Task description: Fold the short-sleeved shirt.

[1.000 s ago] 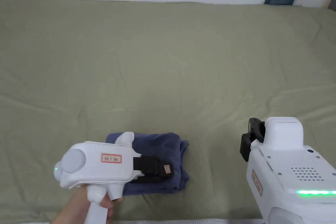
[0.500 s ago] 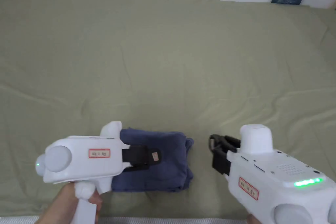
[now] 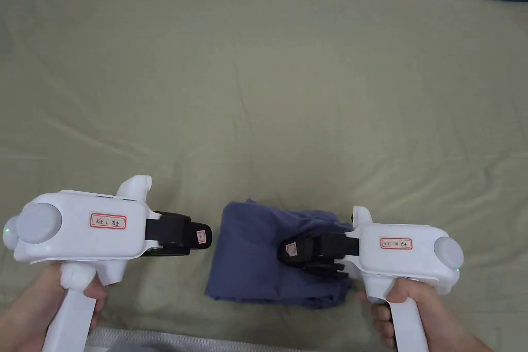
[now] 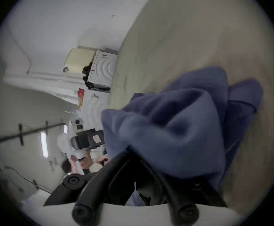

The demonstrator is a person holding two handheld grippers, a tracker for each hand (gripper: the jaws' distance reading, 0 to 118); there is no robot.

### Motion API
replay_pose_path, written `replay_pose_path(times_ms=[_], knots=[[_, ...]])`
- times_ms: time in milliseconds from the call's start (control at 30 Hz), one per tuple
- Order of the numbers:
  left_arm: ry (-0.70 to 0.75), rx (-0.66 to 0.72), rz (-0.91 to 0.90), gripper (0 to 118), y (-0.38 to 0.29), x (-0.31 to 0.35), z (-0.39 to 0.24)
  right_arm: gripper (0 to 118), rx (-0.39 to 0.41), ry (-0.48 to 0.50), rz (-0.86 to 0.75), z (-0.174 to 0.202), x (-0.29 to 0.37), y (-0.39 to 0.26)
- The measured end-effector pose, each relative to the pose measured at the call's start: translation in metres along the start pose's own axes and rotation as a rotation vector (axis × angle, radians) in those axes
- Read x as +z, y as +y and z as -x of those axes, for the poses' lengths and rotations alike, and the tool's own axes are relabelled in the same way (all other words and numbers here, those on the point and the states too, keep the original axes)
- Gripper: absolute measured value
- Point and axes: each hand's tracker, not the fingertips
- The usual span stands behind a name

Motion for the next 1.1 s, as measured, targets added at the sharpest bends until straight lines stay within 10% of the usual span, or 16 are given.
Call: replay_pose_path(times_ms=[100,200,433,533,600,733,867,1100], knots=[[-0.064,0.015,0.045,18,0.006,-0.014,0.007,0,-0.054,0.064,-0.003,-0.008,0.002,0.002],[-0.141,0.046,0.099,114,0.016,-0.038,0.014,0,-0.068,0.063,0.012,-0.008,0.003,0.005],[-0.314,0.127,0.136,101,0.023,-0.090,0.016,0,-0.089,0.082,0.040,-0.010,0.003,0.008],[-0.176,0.092,0.108,36,0.023,-0.087,0.017,0,-0.099,0.069,0.042,-0.004,0.005,0.010],[-0.219,0.124,0.112,36,0.019,-0.087,0.023,0,-0.085,-0.043,0.043,0.012,0.009,0.009],[-0.189,0.116,0.083,36,0.015,-0.081,0.016,0,0.314,-0.340,-0.076,0.083,0.030,-0.015],[-0.166,0.118,0.078,36,0.016,-0.079,0.012,0,0.890,-0.995,-0.607,0.150,0.040,-0.080],[-0.130,0.114,0.073,36,0.018,-0.077,0.014,0,0.914,-1.055,-1.071,0.182,0.069,-0.117]])
